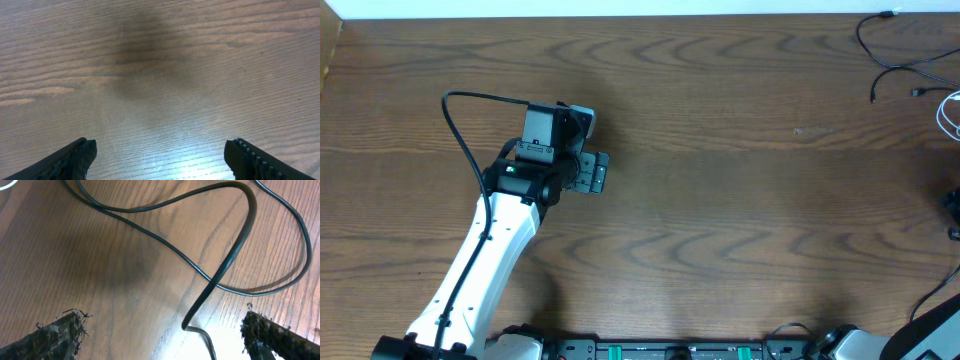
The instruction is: Untangle cables
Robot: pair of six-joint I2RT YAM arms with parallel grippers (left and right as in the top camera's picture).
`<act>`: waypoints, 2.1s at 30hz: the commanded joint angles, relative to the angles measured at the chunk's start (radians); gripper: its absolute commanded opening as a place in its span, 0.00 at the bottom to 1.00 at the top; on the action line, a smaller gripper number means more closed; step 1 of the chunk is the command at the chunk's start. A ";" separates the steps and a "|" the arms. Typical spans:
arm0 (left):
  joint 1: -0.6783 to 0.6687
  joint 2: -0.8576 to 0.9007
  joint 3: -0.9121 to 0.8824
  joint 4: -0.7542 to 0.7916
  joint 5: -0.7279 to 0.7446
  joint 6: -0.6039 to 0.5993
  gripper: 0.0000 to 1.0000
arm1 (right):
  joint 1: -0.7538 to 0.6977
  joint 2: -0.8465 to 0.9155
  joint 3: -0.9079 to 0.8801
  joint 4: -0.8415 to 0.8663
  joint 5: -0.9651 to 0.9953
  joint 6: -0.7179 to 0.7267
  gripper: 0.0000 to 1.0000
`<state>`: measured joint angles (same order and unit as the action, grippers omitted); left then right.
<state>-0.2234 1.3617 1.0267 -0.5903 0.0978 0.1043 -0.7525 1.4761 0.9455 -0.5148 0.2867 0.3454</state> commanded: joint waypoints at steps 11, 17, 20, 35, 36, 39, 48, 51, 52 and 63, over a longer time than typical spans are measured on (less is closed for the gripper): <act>0.004 0.004 0.009 0.000 -0.013 -0.005 0.87 | -0.011 0.092 0.003 0.082 0.002 -0.113 0.99; 0.004 0.004 0.009 0.000 -0.013 -0.005 0.87 | -0.013 0.120 0.003 0.107 -0.047 -0.119 0.92; 0.004 0.004 0.009 0.000 -0.013 -0.005 0.87 | -0.013 0.135 0.003 0.115 -0.067 -0.118 0.68; 0.004 0.004 0.009 0.000 -0.013 -0.005 0.87 | -0.014 0.140 0.005 0.334 -0.399 0.039 0.01; 0.004 0.004 0.009 0.000 -0.013 -0.005 0.87 | -0.016 0.140 0.005 0.364 -0.426 0.069 0.01; 0.004 0.004 0.009 0.000 -0.013 -0.005 0.87 | -0.032 0.140 0.007 0.473 -0.510 0.177 0.01; 0.004 0.004 0.009 0.000 -0.013 -0.005 0.87 | -0.119 0.140 0.008 0.975 -0.699 0.490 0.01; 0.004 0.004 0.009 0.000 -0.013 -0.005 0.87 | -0.139 0.140 0.008 1.095 -0.700 0.529 0.01; 0.004 0.004 0.009 0.000 -0.013 -0.005 0.87 | -0.145 0.140 0.008 1.125 -0.690 0.529 0.01; 0.004 0.004 0.009 0.000 -0.013 -0.005 0.87 | -0.150 0.140 0.008 0.920 -0.528 0.325 0.47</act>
<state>-0.2234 1.3617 1.0267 -0.5903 0.0978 0.1043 -0.8955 1.6165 0.9482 0.4282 -0.3099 0.7475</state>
